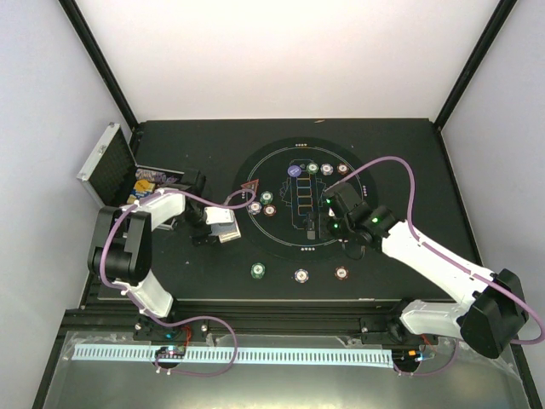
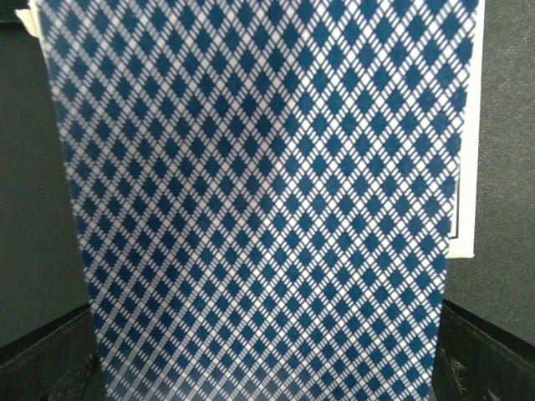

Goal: Distribute texas hold em gaming equipment

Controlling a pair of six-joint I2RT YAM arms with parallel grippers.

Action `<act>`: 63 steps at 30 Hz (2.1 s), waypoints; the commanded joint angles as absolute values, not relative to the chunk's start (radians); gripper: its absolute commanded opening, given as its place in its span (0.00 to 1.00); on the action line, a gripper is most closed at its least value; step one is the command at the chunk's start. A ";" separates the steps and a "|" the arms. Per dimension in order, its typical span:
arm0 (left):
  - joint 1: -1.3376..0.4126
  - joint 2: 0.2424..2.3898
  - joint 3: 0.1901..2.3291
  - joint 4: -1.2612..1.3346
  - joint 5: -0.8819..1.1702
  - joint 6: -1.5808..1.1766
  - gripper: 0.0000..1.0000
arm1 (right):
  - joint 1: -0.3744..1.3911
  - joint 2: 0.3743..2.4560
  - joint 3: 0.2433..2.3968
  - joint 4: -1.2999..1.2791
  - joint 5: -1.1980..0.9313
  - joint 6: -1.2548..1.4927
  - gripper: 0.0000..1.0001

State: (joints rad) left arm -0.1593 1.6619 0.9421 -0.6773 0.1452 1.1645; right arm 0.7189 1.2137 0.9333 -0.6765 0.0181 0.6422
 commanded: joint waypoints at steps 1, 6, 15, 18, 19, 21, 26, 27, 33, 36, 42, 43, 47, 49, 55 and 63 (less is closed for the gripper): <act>-0.172 1.655 0.925 -0.653 0.137 1.153 0.99 | 0.729 1.218 0.919 -0.656 0.012 0.657 0.96; -0.172 1.657 0.912 -0.630 0.138 1.144 0.97 | 0.730 1.221 0.912 -0.650 0.010 0.657 0.95; -0.164 1.666 0.881 -0.581 0.152 1.125 0.91 | 0.729 1.218 0.914 -0.666 0.011 0.655 0.94; -0.153 1.662 0.869 -0.561 0.178 1.116 0.91 | 0.729 1.220 0.920 -0.674 0.013 0.656 0.94; -0.150 1.664 0.869 -0.561 0.183 1.113 0.91 | 0.730 1.220 0.924 -0.679 0.016 0.659 0.94; -0.140 1.670 0.868 -0.559 0.196 1.110 0.91 | 0.730 1.216 0.930 -0.690 0.018 0.662 0.94; -0.112 1.679 0.858 -0.542 0.226 1.109 0.89 | 0.734 1.217 0.936 -0.708 0.021 0.674 0.94; -0.108 1.677 0.857 -0.537 0.233 1.110 0.89 | 0.737 1.218 0.937 -0.710 0.020 0.676 0.94; -0.103 1.673 0.851 -0.532 0.238 1.127 0.88 | 0.752 1.241 0.952 -0.716 0.025 0.689 0.93; -0.103 1.665 0.839 -0.521 0.240 1.133 0.87 | 0.759 1.253 0.961 -0.715 0.023 0.691 0.93; -0.104 1.660 0.832 -0.509 0.242 1.136 0.91 | 0.765 1.280 0.972 -0.715 0.010 0.682 0.93; -0.103 1.659 0.832 -0.512 0.242 1.145 0.91 | 0.764 1.283 0.974 -0.715 0.010 0.681 0.93; -0.101 1.662 0.839 -0.514 0.251 1.153 0.89 | 0.766 1.291 0.975 -0.711 0.005 0.681 0.92; -0.099 1.666 0.844 -0.519 0.252 1.158 0.87 | 0.767 1.297 0.975 -0.709 0.001 0.680 0.92; -0.095 1.674 0.862 -0.535 0.255 1.166 0.81 | 0.769 1.308 0.974 -0.699 -0.007 0.677 0.92; -0.094 1.668 0.856 -0.520 0.255 1.173 0.76 | 0.778 1.330 0.979 -0.690 -0.015 0.673 0.90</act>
State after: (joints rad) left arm -0.0998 1.6379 0.8658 -0.5667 0.2775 1.1336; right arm 0.7650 1.3193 0.9516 -0.7025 -0.0048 0.6785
